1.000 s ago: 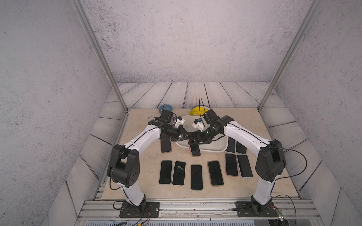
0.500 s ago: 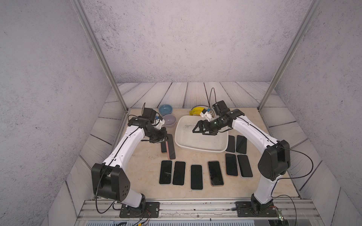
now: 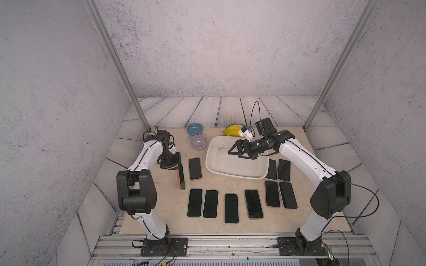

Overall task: Take the phone out of the storage box
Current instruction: Place the phone at the center of the board.

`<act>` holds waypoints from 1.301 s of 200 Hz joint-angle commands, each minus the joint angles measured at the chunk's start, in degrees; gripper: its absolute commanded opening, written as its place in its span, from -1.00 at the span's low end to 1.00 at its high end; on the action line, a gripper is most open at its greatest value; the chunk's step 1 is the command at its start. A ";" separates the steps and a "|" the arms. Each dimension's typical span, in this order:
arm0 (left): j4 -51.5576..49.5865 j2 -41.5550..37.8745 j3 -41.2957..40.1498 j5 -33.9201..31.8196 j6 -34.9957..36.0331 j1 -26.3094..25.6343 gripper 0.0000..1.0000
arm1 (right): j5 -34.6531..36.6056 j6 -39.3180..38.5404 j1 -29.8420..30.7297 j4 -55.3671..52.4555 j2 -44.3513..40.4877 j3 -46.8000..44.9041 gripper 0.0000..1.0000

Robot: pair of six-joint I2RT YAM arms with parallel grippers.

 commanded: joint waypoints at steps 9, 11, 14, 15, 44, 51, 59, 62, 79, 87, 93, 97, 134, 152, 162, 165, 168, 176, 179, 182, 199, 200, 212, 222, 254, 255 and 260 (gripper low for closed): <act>-1.02 5.78 7.95 6.33 2.64 2.05 -1.00 | -0.48 0.75 0.00 1.18 -4.93 -2.95 1.00; -0.89 6.23 8.32 6.66 2.69 2.11 -1.00 | -0.32 0.76 0.00 1.19 -5.14 -3.16 1.00; -0.74 6.88 8.80 7.48 2.66 2.25 -1.00 | -0.27 0.76 0.00 1.29 -5.39 -3.51 1.00; -0.70 7.12 8.97 7.74 2.68 2.23 -1.00 | -0.23 0.76 -0.01 1.24 -5.47 -3.56 1.00; -0.33 12.91 12.99 12.70 3.92 2.57 -1.00 | 0.73 0.60 -0.01 0.80 -7.05 -5.51 1.00; -0.68 14.28 14.01 13.91 4.26 2.56 -1.00 | 0.91 0.61 -0.05 0.58 -7.24 -5.71 1.00; -0.83 15.64 14.68 14.90 4.36 2.54 -1.00 | 1.14 0.42 -0.07 0.12 -7.32 -5.70 1.00; -0.86 16.12 14.88 15.14 4.33 2.49 -1.00 | 1.22 0.33 -0.04 0.07 -7.41 -5.65 1.00; -1.02 18.39 15.87 15.73 4.60 2.55 -1.00 | 2.08 -0.14 -0.02 -0.84 -7.41 -5.18 1.00; -1.04 19.16 16.12 16.21 4.60 2.54 -1.00 | 2.35 -0.29 -0.01 -1.33 -7.32 -4.92 0.99; -1.00 19.83 16.34 16.45 4.60 2.53 -1.00 | 2.49 -0.38 -0.01 -1.65 -7.28 -4.74 0.99; -1.13 20.12 16.55 16.47 4.64 2.50 -1.00 | 2.50 -0.38 -0.05 -1.88 -7.25 -4.62 1.00; 0.91 21.83 16.17 19.12 3.89 2.41 -1.00 | 3.11 -0.32 -0.01 -2.35 -7.06 -4.78 1.00; 2.56 22.42 14.98 20.84 3.35 2.48 -1.00 | 3.05 -0.05 -0.05 -2.52 -6.69 -4.72 1.00; 3.44 22.69 14.15 21.54 3.21 2.48 -1.00 | 3.04 0.05 -0.01 -2.50 -6.38 -4.53 1.00; 3.71 22.77 13.94 21.72 3.23 2.44 -1.00 | 3.06 0.10 -0.02 -2.50 -6.34 -4.48 1.00; 3.93 22.86 13.73 21.91 3.18 2.44 -1.00 | 3.07 0.12 -0.03 -2.43 -6.27 -4.40 1.00; 4.37 23.12 13.29 22.06 3.12 2.46 -1.00 | 3.02 0.23 -0.01 -2.49 -6.02 -4.02 1.00; 4.51 23.17 13.15 22.06 3.13 2.47 -1.00 | 3.00 0.23 -0.01 -2.50 -5.89 -3.97 1.00; 4.66 23.29 12.95 21.99 3.01 2.46 -1.00 | 3.06 0.23 -0.01 -2.55 -5.80 -3.82 0.99; 4.92 24.00 12.47 21.05 2.85 2.53 -1.00 | 3.14 0.23 -0.01 -2.85 -5.18 -2.87 1.00; 4.94 24.03 12.43 20.94 2.87 2.55 -1.00 | 3.15 0.23 -0.01 -2.90 -5.19 -2.84 0.99; 4.44 24.29 12.48 19.48 2.96 2.63 -1.00 | 3.26 0.23 -0.02 -3.11 -4.89 -2.46 0.99; 4.05 24.38 12.48 18.36 3.00 2.79 -0.94 | 3.32 0.23 -0.07 -3.22 -4.86 -2.25 0.99; 3.68 23.71 11.93 15.30 2.56 4.37 -0.58 | 3.51 0.32 -0.01 -3.07 -4.91 -2.76 1.00; 3.71 23.66 11.85 15.34 2.55 4.44 -0.58 | 3.51 0.36 -0.05 -3.05 -4.93 -2.79 0.99; 3.86 23.55 11.61 15.24 2.45 4.61 -0.58 | 3.51 0.52 -0.01 -3.01 -4.99 -2.84 1.00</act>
